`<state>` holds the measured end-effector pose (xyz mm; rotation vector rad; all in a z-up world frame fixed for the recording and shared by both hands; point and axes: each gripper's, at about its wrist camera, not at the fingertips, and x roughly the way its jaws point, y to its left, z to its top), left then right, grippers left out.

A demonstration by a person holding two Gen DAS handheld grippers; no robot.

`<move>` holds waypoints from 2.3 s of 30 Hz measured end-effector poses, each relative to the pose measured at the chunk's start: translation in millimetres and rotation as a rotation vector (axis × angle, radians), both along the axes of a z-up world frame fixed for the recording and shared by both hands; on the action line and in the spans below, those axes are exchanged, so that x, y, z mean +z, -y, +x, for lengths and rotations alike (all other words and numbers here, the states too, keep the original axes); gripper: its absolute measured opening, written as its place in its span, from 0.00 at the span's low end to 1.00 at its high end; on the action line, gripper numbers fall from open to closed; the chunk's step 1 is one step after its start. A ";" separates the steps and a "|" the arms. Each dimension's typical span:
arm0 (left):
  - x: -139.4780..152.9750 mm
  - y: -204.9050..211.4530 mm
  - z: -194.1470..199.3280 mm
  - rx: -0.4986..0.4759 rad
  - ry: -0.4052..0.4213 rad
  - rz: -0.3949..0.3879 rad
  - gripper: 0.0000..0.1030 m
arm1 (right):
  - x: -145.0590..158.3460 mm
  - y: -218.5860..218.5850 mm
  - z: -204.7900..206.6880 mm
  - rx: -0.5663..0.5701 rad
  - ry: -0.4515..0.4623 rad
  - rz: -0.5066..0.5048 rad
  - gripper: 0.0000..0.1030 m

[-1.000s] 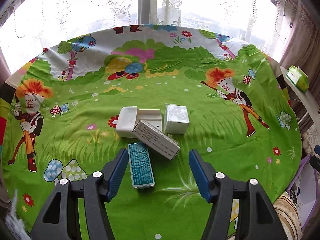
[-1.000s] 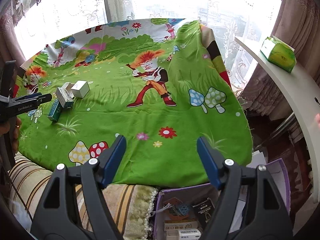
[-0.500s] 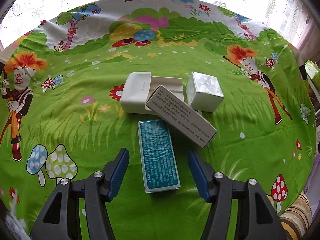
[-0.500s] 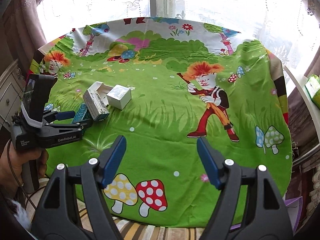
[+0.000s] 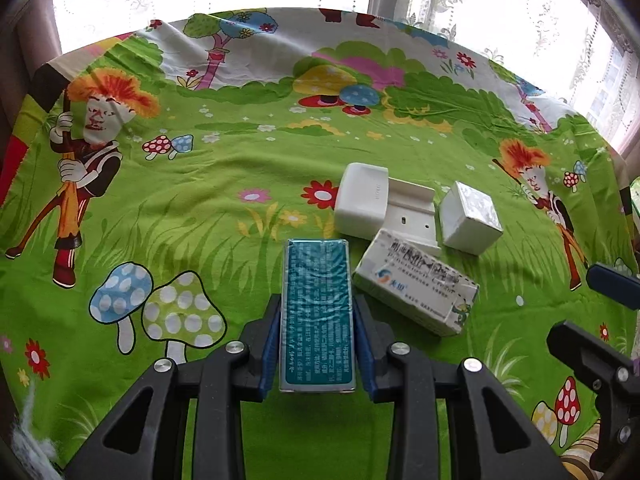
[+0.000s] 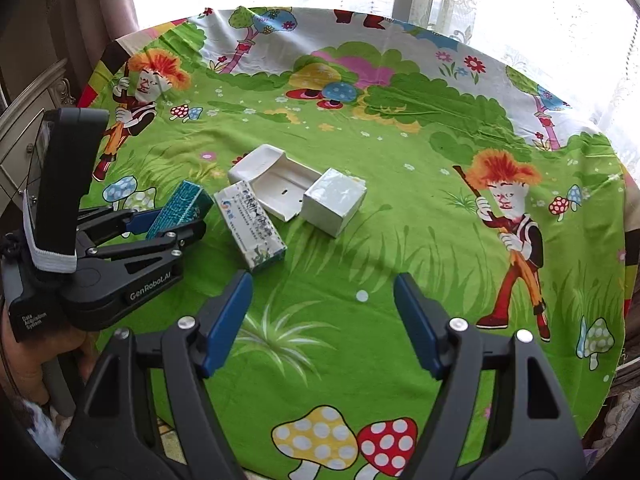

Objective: Organize rigid objects
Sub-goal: 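Grasp the teal box with the left tool while the right tool grasps the white-green medicine box, then carry the teal box and white-green box over the purple-rimmed box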

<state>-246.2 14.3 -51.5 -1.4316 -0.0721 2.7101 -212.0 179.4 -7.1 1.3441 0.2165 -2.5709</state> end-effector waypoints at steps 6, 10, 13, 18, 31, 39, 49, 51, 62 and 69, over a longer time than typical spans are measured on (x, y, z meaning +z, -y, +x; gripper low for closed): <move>5.0 33.2 -0.3 0.129 -0.049 0.063 0.33 | -14.1 21.8 -12.6 0.029 0.040 0.017 0.74; 9.4 40.4 1.9 0.150 -0.073 0.087 0.33 | -23.0 40.6 -28.6 0.064 0.056 0.028 0.74; 9.6 43.9 2.7 0.155 -0.074 0.101 0.33 | -34.0 53.2 -40.1 0.085 0.066 0.057 0.72; 7.5 46.8 3.9 0.157 -0.073 0.119 0.33 | -51.1 63.0 -52.7 0.101 0.090 0.084 0.65; 19.6 32.6 15.9 0.096 -0.101 0.141 0.33 | -24.8 50.8 -20.5 0.061 0.052 0.044 0.35; 41.0 -4.5 39.4 -0.027 -0.112 0.151 0.33 | 8.0 7.0 19.9 -0.044 -0.003 -0.006 0.35; 76.8 -79.3 87.0 -0.247 -0.144 0.139 0.33 | 33.2 -65.2 79.2 -0.187 -0.048 -0.037 0.35; 80.8 -92.1 96.7 -0.283 -0.141 0.141 0.33 | 36.1 -80.2 91.6 -0.212 -0.052 -0.040 0.35; 95.3 -173.0 155.7 -0.562 -0.106 0.157 0.33 | 46.5 -178.1 176.6 -0.371 -0.076 -0.022 0.36; 105.0 -229.3 199.4 -0.819 -0.099 0.166 0.33 | 52.1 -247.0 233.5 -0.529 -0.083 0.035 0.36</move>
